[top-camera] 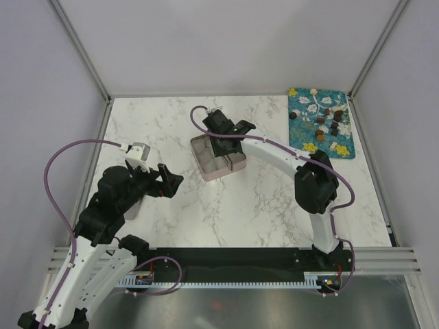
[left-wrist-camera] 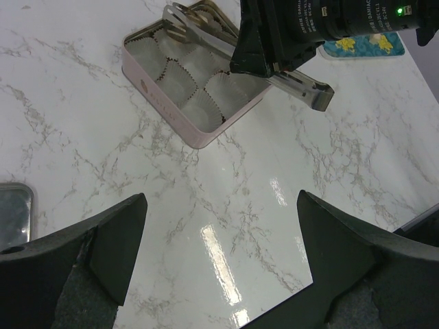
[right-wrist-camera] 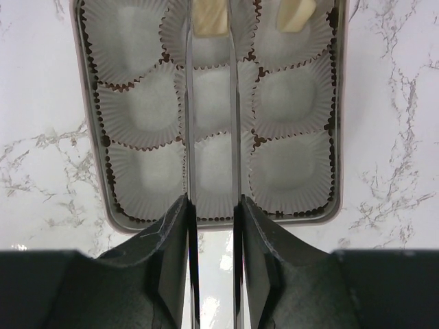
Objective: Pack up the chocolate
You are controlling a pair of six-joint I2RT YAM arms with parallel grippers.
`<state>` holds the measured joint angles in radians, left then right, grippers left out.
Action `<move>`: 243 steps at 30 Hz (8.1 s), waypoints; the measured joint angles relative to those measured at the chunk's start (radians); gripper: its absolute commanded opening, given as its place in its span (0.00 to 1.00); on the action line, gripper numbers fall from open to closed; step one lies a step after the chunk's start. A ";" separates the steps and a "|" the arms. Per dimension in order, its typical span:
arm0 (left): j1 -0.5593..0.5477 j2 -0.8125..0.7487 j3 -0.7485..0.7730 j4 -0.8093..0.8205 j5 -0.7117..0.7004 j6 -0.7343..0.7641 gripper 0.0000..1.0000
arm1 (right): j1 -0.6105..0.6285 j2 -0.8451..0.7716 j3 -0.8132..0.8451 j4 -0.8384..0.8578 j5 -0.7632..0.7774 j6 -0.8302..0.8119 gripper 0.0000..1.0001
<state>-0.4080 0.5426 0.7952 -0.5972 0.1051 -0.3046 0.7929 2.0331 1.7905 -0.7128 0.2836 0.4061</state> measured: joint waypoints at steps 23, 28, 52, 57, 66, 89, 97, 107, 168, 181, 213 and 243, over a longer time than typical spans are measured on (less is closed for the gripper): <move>0.000 0.000 0.000 0.000 0.000 0.000 0.99 | -0.027 -0.077 0.019 -0.042 -0.006 -0.023 0.43; 0.000 0.000 0.000 0.000 0.000 0.000 0.99 | -0.144 -0.248 -0.051 -0.053 -0.018 -0.040 0.43; 0.000 0.006 0.000 0.000 0.000 0.000 0.99 | -0.797 -0.461 -0.447 -0.042 -0.066 -0.074 0.53; 0.000 0.006 0.000 0.000 0.000 0.000 0.99 | -0.825 -0.432 -0.465 -0.002 -0.085 -0.081 0.54; 0.000 0.016 0.000 0.000 0.000 0.000 0.99 | -0.857 -0.393 -0.510 0.042 -0.111 -0.082 0.54; 0.000 0.029 0.000 0.000 -0.001 0.000 0.99 | -0.878 -0.317 -0.512 0.099 -0.183 -0.098 0.39; 0.000 0.030 0.000 0.000 0.000 0.000 0.99 | -0.878 -0.356 -0.532 0.092 -0.237 -0.099 0.38; 0.000 0.025 0.000 0.000 -0.003 0.000 0.99 | -0.818 -0.435 -0.499 0.036 -0.288 -0.098 0.37; 0.000 -0.051 0.000 0.000 -0.079 0.000 0.99 | -0.011 -0.049 -0.129 0.180 -0.219 0.024 0.45; 0.000 -0.051 0.000 0.000 -0.079 0.000 0.99 | -0.045 -0.148 -0.097 0.097 -0.171 -0.014 0.45; 0.000 -0.044 0.000 0.000 -0.078 0.000 1.00 | -0.740 -0.327 -0.348 -0.037 -0.031 -0.112 0.55; 0.000 -0.008 0.000 0.000 -0.078 0.000 1.00 | -0.821 -0.182 -0.348 0.024 -0.099 -0.116 0.50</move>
<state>-0.4084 0.5346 0.7952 -0.5976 0.0273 -0.3046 -0.0280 1.8511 1.4425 -0.6888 0.1844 0.2905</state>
